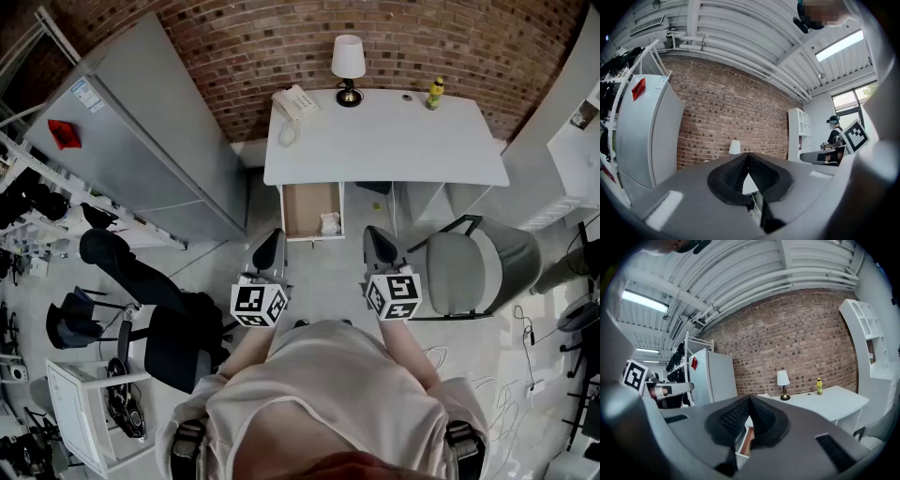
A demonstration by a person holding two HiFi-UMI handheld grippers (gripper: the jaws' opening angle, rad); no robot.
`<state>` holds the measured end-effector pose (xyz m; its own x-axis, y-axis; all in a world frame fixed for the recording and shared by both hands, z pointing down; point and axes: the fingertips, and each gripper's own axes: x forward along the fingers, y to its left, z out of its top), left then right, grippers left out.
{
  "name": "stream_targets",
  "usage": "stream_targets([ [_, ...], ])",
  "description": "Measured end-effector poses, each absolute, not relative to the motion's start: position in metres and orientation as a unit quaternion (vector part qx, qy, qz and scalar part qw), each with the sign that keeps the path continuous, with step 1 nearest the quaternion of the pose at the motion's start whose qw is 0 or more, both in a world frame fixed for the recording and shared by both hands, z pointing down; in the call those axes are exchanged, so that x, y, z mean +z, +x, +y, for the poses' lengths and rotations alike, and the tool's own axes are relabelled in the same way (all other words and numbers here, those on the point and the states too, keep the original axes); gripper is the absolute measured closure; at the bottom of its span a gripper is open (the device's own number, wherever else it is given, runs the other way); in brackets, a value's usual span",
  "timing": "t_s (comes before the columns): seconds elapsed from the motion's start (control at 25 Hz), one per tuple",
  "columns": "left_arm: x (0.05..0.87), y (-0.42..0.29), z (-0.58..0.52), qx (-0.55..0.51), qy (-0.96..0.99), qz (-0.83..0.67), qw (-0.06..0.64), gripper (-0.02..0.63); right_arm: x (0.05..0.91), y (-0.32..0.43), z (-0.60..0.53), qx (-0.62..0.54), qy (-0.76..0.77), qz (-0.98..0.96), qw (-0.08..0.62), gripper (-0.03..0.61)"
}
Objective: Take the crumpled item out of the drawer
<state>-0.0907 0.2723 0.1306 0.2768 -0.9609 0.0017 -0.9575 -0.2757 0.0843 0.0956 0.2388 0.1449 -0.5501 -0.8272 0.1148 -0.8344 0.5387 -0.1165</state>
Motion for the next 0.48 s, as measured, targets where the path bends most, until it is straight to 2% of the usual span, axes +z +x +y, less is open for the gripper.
stream_targets([
  [0.48, 0.138, -0.105, 0.287, -0.021, 0.800, -0.597, 0.049, 0.603, 0.141, 0.081, 0.251, 0.078, 0.484, -0.871, 0.020, 0.572],
])
